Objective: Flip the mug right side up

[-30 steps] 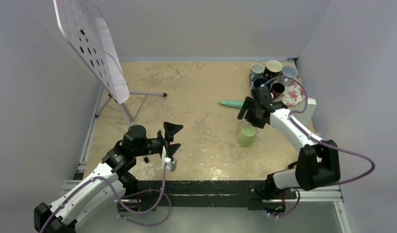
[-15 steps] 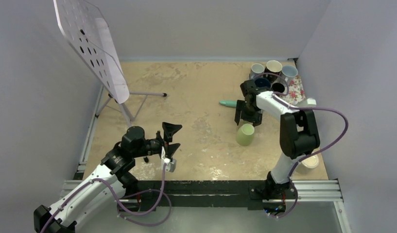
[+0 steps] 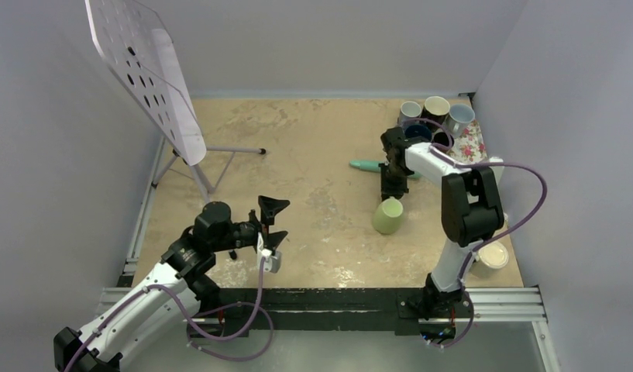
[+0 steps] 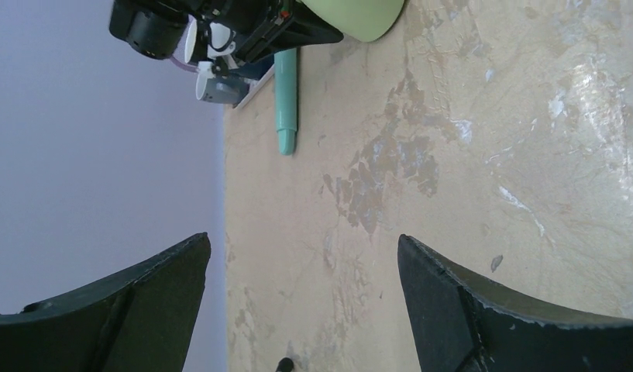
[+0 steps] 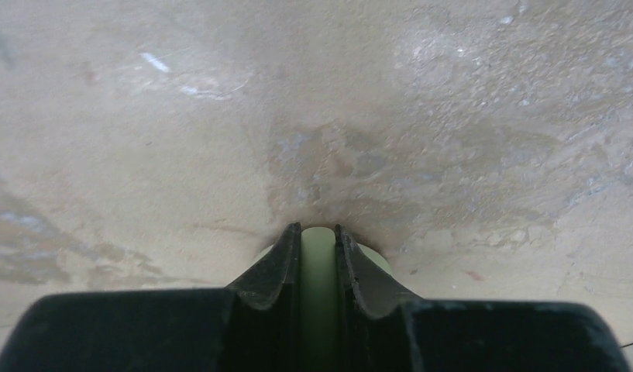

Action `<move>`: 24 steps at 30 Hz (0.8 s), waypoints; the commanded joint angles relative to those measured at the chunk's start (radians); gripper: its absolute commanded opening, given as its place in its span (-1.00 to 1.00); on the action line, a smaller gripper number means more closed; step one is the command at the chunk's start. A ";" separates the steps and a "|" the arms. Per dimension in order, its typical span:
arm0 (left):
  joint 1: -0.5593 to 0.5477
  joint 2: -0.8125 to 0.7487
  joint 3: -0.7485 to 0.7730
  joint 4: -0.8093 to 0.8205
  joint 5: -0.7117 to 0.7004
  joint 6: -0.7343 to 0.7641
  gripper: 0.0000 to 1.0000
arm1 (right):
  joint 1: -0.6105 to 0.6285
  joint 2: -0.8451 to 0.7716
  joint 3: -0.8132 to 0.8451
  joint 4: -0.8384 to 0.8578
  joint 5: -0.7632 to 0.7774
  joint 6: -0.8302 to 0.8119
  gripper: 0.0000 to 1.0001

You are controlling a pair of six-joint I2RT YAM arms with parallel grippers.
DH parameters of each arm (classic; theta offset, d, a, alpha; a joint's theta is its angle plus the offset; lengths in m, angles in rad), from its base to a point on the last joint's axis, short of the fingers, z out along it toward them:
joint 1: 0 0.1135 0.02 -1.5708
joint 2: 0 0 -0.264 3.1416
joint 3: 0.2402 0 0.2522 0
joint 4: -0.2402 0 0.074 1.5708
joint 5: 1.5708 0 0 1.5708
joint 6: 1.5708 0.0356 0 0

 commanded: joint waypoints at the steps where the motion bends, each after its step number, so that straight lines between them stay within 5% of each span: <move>1: 0.001 0.015 0.028 0.074 0.019 -0.219 0.87 | 0.019 -0.178 0.045 0.029 -0.108 -0.018 -1.00; 7: 0.003 0.074 0.058 0.200 0.056 -0.876 0.86 | 0.139 -0.417 -0.009 0.358 -0.266 0.030 -1.00; 12: 0.005 0.146 0.043 0.513 0.100 -1.346 0.87 | 0.268 -0.565 -0.056 0.619 -0.245 0.098 -1.00; 17: 0.008 0.208 0.095 0.641 0.066 -1.441 0.93 | 0.358 -0.685 -0.144 0.883 -0.262 0.126 -1.00; 24: 0.007 0.266 0.184 0.690 0.071 -1.433 0.97 | 0.417 -0.751 -0.187 1.018 -0.266 0.143 -1.00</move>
